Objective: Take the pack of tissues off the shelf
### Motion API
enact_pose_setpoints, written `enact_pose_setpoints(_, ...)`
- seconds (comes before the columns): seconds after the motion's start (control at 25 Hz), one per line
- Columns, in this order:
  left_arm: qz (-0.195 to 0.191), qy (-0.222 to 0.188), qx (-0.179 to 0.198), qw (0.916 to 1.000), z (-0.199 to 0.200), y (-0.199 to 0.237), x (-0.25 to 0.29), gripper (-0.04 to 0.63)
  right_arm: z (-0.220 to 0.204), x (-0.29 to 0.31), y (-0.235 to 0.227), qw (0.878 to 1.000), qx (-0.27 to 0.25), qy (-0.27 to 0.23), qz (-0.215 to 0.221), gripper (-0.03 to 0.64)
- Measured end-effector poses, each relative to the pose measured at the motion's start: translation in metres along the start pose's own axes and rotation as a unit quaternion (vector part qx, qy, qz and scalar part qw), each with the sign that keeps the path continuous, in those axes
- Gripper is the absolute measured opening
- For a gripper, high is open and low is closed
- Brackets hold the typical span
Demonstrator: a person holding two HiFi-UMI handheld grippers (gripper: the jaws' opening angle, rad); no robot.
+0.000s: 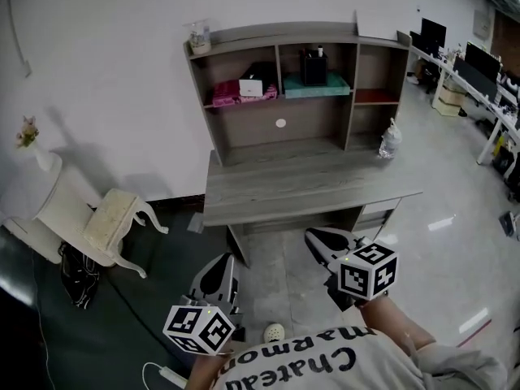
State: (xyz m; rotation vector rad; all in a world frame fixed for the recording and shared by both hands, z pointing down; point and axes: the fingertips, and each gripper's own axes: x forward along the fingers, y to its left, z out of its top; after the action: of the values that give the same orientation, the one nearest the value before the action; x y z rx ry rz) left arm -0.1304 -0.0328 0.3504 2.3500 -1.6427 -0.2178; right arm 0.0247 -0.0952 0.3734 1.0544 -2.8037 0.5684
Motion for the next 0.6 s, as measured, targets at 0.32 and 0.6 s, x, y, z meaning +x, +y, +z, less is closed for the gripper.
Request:
enact_pose_setpoints(0.32,-0.034,-0.004,0.012,0.9994,0.038,0.055,0.036,0.018,0.036,0.056,0.000,0.999,-0.008,-0.025,-0.030,0.008)
enact_pose_setpoints(0.6,-0.051,-0.005,0.024,0.9984,0.050,0.101,0.062,0.018,0.048,0.091,-0.005,0.996,-0.052,-0.032,-0.071,0.008)
